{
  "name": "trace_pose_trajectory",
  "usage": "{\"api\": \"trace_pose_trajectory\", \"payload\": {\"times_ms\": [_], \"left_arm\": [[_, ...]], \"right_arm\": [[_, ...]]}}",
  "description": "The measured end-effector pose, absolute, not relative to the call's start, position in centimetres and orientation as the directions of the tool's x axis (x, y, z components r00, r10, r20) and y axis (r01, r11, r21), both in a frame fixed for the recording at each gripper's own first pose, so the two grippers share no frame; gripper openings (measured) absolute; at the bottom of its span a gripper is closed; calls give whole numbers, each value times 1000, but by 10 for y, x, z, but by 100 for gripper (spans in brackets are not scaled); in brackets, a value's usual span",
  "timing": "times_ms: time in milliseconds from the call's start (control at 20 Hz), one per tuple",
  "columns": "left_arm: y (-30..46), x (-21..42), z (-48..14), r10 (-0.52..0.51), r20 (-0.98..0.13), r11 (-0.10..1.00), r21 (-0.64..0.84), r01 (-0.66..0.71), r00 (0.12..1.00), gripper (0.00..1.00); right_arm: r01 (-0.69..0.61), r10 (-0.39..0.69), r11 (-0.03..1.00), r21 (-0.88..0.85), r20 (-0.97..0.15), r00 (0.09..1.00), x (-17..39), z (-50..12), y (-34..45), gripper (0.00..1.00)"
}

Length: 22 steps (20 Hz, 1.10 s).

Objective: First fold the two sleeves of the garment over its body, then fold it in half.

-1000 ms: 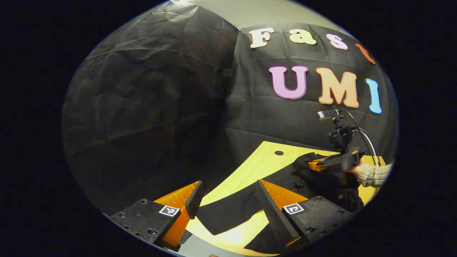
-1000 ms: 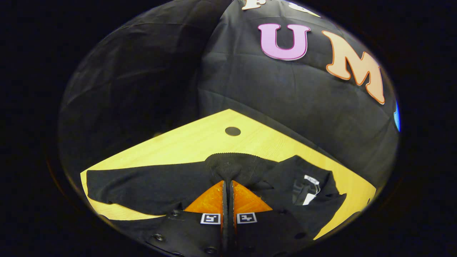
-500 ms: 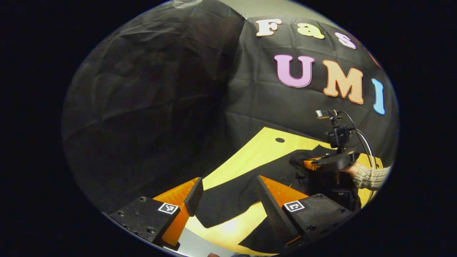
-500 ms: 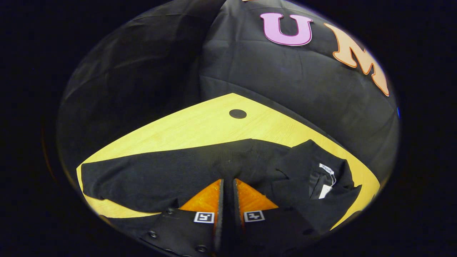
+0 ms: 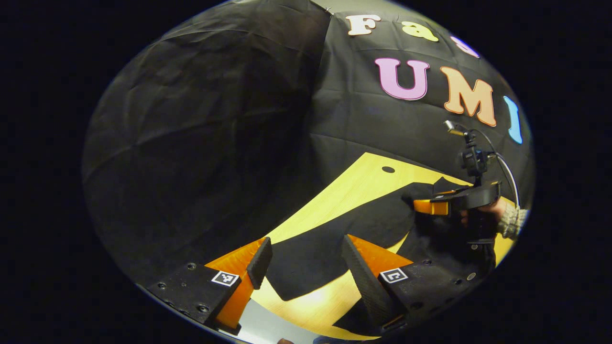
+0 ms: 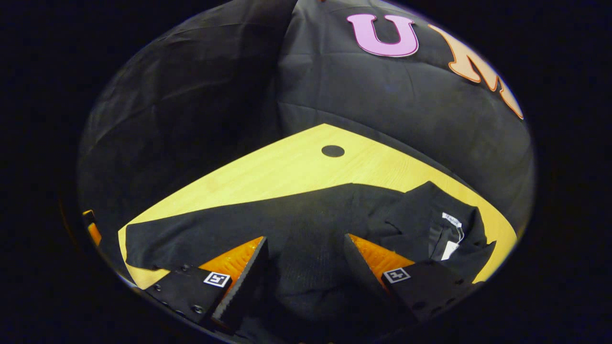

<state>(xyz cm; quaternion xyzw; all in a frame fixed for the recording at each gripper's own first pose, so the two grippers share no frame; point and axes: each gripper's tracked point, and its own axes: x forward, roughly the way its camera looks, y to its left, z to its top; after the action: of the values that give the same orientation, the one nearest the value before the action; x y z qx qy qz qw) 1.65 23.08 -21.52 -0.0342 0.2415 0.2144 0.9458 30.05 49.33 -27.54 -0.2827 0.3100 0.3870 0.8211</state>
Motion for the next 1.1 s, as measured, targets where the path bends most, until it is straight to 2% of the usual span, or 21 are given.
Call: {"api": "trace_pose_trajectory", "payload": {"times_ms": [300,550,800,1100], "left_arm": [[236,11,-251,394,-520,897,39,-440,757,92],[242,4,-285,421,-551,886,80,-456,720,92],[240,-5,-314,405,-601,882,59,-467,689,92],[244,0,-329,407,-609,882,68,-467,680,93]], "right_arm": [[-796,554,550,-253,-603,574,288,-181,479,99],[-735,577,625,-262,-478,662,282,-97,431,98],[-644,526,706,-294,-390,755,275,-40,370,98],[-539,448,787,-300,-323,833,257,-2,299,98]]}}
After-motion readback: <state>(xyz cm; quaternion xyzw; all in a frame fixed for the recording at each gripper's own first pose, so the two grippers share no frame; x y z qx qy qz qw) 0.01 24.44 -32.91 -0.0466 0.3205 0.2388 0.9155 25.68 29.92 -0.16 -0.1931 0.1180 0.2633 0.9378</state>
